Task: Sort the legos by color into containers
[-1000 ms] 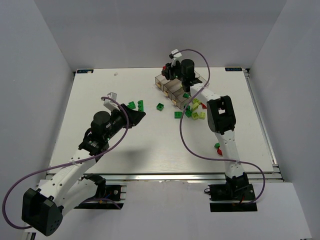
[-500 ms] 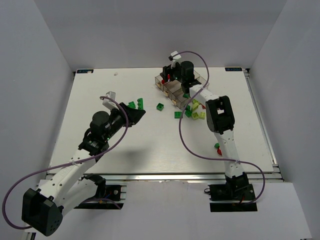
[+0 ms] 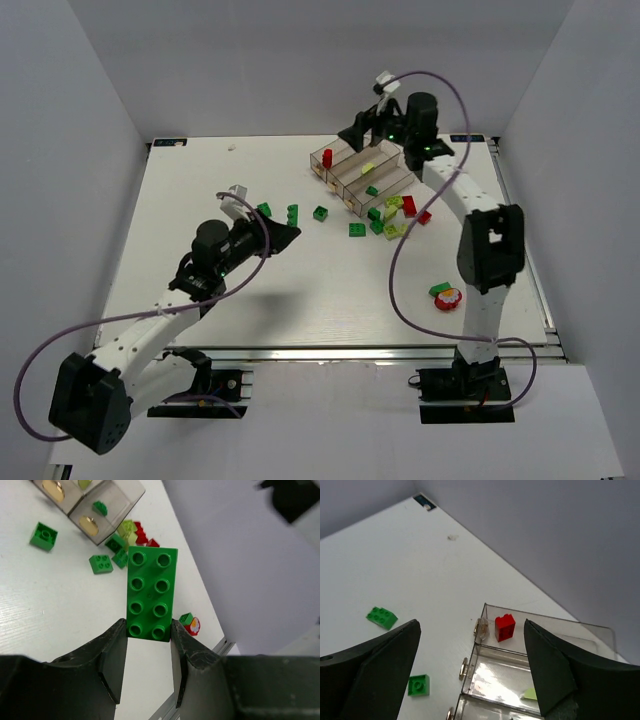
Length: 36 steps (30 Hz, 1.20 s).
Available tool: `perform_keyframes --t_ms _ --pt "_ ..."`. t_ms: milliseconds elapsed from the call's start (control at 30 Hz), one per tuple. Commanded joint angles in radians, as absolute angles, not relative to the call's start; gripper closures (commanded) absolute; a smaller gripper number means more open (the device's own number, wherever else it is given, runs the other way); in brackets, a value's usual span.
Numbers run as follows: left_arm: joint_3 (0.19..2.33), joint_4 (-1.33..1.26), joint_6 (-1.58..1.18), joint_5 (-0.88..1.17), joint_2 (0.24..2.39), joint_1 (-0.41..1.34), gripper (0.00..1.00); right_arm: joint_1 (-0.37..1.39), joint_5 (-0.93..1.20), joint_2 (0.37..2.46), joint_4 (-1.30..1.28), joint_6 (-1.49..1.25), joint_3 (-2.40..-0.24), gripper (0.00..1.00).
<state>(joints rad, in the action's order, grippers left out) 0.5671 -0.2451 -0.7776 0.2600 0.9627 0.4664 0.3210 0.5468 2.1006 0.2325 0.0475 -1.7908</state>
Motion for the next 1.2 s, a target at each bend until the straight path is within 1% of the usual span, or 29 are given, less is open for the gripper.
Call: perform_keyframes --t_ms 0,33,67,100,133,167,200,233,267,300,333,400,433,500,567,667,800,967,1067,1100,1167 --pt "0.635 -0.232 -0.743 0.314 1.06 0.468 0.93 0.266 0.63 1.915 0.167 0.028 -1.712 0.14" --pt "0.668 -0.186 -0.727 0.318 1.102 0.475 0.93 0.247 0.64 1.884 0.147 0.019 -1.688 0.25" --pt "0.708 -0.163 -0.713 0.324 1.197 0.483 0.93 0.229 0.658 1.858 0.147 0.008 -1.663 0.36" --pt "0.8 -0.138 -0.697 0.324 1.248 0.492 0.93 0.186 0.681 1.814 0.146 -0.036 -1.62 0.54" --pt "0.849 -0.086 -0.663 0.315 1.352 0.509 0.93 0.164 0.714 1.792 0.131 -0.055 -1.603 0.93" --pt "0.9 -0.062 -0.641 0.316 1.405 0.517 0.93 0.146 0.724 1.772 0.12 -0.069 -1.588 1.0" --pt "0.954 -0.04 -0.617 0.313 1.457 0.528 0.93 0.114 0.742 1.734 0.109 -0.071 -1.557 1.0" --pt "1.062 0.03 -0.562 0.278 1.506 0.552 0.93 0.1 0.749 1.711 0.095 -0.064 -1.537 1.0" --pt "1.121 0.069 -0.534 0.256 1.608 0.563 0.93 0.088 0.753 1.691 0.088 -0.061 -1.514 1.0" --pt "1.179 0.107 -0.503 0.238 1.659 0.572 0.93 0.069 0.762 1.645 0.087 -0.055 -1.487 1.0" --pt "1.301 0.2 -0.448 0.179 1.708 0.589 0.93 0.061 0.764 1.623 0.089 -0.043 -1.436 1.0" --pt "1.418 0.285 -0.385 0.135 1.844 0.601 0.94 0.042 0.772 1.565 0.097 -0.035 -1.39 1.0" --pt "1.53 0.36 -0.371 0.112 1.885 0.609 0.94 0.035 0.773 1.548 0.098 -0.035 -1.352 1.0" --pt "1.632 0.432 -0.333 0.039 1.954 0.624 0.94 0.02 0.782 1.511 0.11 -0.04 -1.316 1.0" --pt "1.75 0.449 -0.316 -0.032 2.031 0.634 0.9 0.011 0.79 1.497 0.117 -0.061 -1.286 1.0" --pt "1.866 0.463 -0.296 -0.072 2.118 0.644 0.89 -0.024 0.811 1.494 0.123 -0.098 -1.27 1.0" --pt "1.962 0.46 -0.279 -0.089 2.198 0.649 0.87 -0.044 0.841 1.496 0.13 -0.117 -1.264 1.0" --pt "2.045 0.428 -0.281 -0.071 2.273 0.65 0.8 -0.058 0.873 1.5 0.107 -0.097 -1.264 0.96" --pt "2.095 0.425 -0.291 -0.049 2.301 0.653 0.75 -0.063 0.876 1.499 0.098 -0.097 -1.256 0.95" --pt "2.1 0.414 -0.302 -0.043 2.312 0.653 0.71 -0.063 0.874 1.497 0.097 -0.097 -1.256 0.94" --pt "2.115 0.408 -0.31 -0.029 2.324 0.657 0.69 -0.066 0.873 1.496 0.084 -0.087 -1.252 0.94"
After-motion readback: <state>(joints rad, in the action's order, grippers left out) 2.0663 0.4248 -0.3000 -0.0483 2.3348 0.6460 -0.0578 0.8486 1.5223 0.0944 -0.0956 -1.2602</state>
